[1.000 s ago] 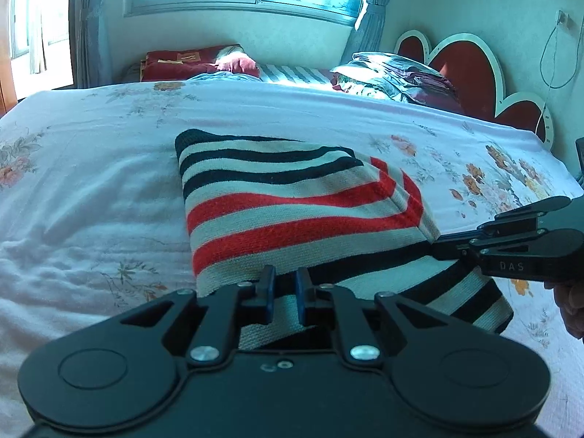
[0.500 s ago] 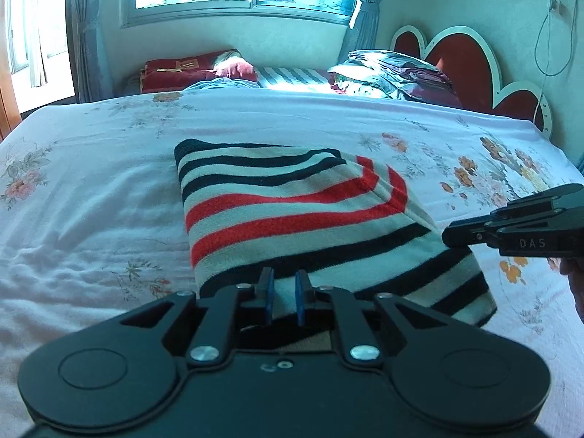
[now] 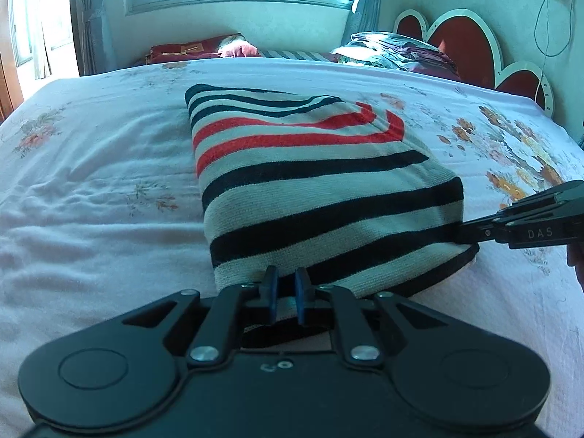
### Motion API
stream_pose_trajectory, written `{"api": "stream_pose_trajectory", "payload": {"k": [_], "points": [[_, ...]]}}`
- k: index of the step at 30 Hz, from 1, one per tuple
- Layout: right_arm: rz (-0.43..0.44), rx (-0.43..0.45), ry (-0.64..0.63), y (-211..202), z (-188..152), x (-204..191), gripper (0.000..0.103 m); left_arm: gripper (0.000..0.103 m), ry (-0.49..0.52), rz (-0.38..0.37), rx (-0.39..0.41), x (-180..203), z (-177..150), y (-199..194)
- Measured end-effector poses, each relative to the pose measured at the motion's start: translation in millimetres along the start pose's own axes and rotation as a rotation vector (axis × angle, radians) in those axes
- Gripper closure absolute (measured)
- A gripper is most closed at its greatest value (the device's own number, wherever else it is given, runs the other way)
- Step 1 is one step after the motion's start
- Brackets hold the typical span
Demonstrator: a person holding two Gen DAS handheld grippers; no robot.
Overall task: Fold small clothes
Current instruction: 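Press the folded sweater flat with both grippers, then open them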
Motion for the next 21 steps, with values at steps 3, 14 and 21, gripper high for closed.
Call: {"api": "stream_pose_trajectory", "payload": {"k": [3,14,21], "points": [[-0.005,0.008,-0.005,-1,0,-1,0.098,0.092,-0.017,0.013,0.010,0,-1,2],[-0.071,0.034,-0.038,-7,-4,-13,0.098,0.094,-0.023,0.114,0.022,13,-1,-1],[-0.119,0.058,-0.026,-25,-8,-14,0.045,0.050,-0.049,0.182,0.061,32,0,-13]]}}
Point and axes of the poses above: each gripper's, at about its wrist camera, not at the fingertips, and y roughly the way its jaws point, x to its right, z to its top, the point moved 3 cm from there along y, roughly the way its jaws point, and after that the axes turned 11 degrees about x, right-handed, at the moved point
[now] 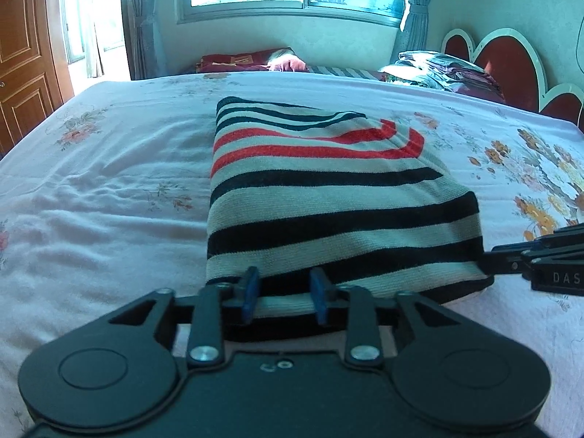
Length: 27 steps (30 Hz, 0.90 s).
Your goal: Fold small clothes
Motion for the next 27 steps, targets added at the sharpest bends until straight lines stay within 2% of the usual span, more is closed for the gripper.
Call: {"api": "stream_pose_trajectory", "payload": {"k": [1,2,3,5,9,12,16,20,21,27], "points": [[-0.058,0.002,0.004,-4,-3,3,0.011,0.021,0.002,0.023,0.022,6,-1,-6],[-0.094,0.023,0.004,-9,-7,6,0.003,0.007,0.014,0.056,0.038,11,-2,-11],[-0.087,0.029,0.007,-13,-12,9,0.003,0.002,0.031,0.078,0.056,16,-4,-16],[-0.044,0.005,0.028,-21,-22,15,0.003,0.003,0.033,0.054,0.056,25,-7,-25],[-0.070,0.048,-0.001,-50,-33,16,0.003,0.004,0.014,0.020,0.076,36,-13,-51],[-0.090,0.085,0.000,-77,-27,15,0.003,0.003,-0.011,0.005,0.082,43,-11,-77],[-0.098,0.129,0.021,-115,-22,10,0.003,0.001,-0.043,0.017,0.114,48,-4,-114],[-0.111,0.153,0.052,-150,-24,9,0.003,0.000,-0.027,0.057,0.136,54,1,-147],[-0.110,0.154,0.066,-160,-25,9,0.000,0.000,-0.023,0.064,0.147,56,1,-155],[-0.113,0.176,0.095,-213,-44,11,0.000,0.000,-0.004,0.087,0.204,69,-3,-212]]}}
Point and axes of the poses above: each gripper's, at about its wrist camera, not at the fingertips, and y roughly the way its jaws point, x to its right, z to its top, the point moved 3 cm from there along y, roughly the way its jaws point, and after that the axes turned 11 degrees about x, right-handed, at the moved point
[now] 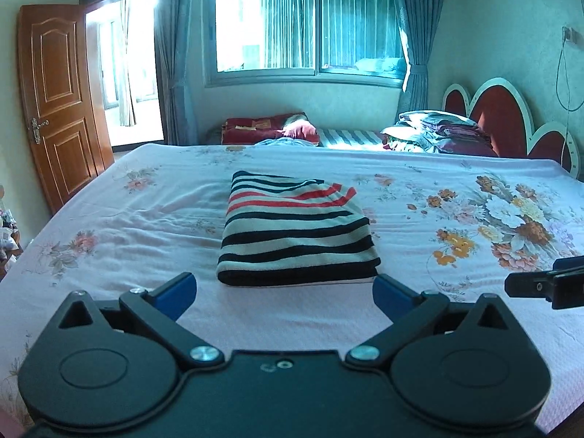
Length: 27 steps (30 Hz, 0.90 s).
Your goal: Fold small clothes
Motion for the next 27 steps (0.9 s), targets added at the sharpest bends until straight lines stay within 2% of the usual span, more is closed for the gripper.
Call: {"api": "stream_pose_trajectory", "payload": {"k": [6,12,27], "points": [[0.001,0.013,0.003,-46,-15,1,0.000,0.000,0.005,-0.008,0.013,11,-3,-47],[0.019,0.032,-0.012,-75,-20,-6,0.000,0.000,0.015,-0.012,0.033,20,-4,-78],[0.021,0.085,-0.039,-110,-11,-14,0.000,0.000,0.024,-0.034,0.090,28,6,-113]]}}
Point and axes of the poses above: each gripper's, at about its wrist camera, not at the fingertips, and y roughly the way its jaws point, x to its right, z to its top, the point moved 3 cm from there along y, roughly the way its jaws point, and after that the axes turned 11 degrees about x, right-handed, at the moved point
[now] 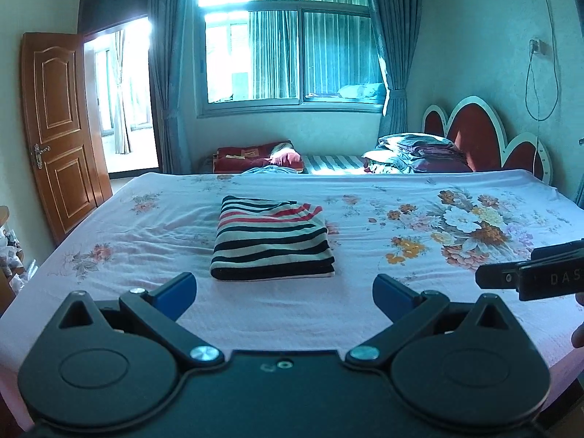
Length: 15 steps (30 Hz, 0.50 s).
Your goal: Fold small clothes
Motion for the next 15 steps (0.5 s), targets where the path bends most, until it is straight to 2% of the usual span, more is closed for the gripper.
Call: {"api": "stream_pose_trajectory", "payload": {"k": [15], "points": [[-0.002,0.007,0.000,-8.3,0.5,-3.6,0.000,0.000,0.008,-0.019,0.005,-3.7,0.6,-3.7]]}}
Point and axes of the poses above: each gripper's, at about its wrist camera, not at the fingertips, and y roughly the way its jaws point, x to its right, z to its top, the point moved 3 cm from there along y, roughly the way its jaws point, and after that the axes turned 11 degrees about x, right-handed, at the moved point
